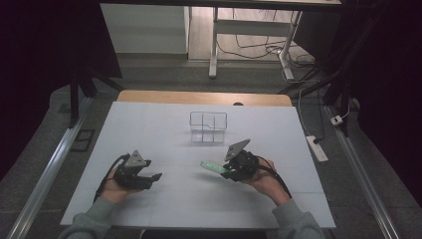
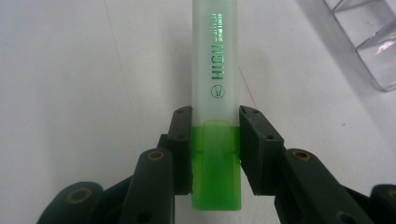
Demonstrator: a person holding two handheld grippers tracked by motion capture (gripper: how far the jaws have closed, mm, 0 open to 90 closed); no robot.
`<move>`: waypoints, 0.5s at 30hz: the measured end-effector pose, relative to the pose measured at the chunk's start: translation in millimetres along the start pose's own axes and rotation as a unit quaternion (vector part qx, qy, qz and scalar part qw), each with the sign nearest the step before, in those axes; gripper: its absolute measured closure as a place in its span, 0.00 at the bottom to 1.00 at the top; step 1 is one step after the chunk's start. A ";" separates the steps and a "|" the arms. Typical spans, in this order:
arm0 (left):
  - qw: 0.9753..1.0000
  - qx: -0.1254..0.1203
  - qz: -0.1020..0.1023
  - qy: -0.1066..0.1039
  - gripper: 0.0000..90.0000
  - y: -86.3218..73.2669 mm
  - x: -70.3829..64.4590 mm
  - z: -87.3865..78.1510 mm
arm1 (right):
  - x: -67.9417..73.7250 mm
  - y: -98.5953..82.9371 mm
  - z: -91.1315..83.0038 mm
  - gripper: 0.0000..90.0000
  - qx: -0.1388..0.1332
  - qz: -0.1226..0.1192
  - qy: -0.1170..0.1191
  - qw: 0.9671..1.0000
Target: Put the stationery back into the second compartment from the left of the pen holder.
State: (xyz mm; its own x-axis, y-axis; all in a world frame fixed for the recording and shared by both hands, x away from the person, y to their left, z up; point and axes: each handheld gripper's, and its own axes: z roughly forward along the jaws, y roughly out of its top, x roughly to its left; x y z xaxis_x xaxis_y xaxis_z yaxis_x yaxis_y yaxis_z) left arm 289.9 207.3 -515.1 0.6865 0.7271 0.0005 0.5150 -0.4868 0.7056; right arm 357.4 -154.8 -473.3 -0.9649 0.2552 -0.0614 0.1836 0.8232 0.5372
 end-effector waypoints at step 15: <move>1.000 -0.010 0.017 -0.010 0.32 7.9 -9.6 0.0 | 9.3 8.4 -4.5 0.74 -0.026 -0.010 0.017 0.999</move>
State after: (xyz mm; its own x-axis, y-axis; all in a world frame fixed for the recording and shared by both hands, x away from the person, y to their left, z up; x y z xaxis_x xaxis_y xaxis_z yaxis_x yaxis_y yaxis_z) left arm 287.5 196.5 -509.6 0.7135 0.7006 0.0097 0.4812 -0.5000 0.7200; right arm 349.1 -147.8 -465.6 -0.9742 0.2215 -0.0440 0.1556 0.7998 0.5798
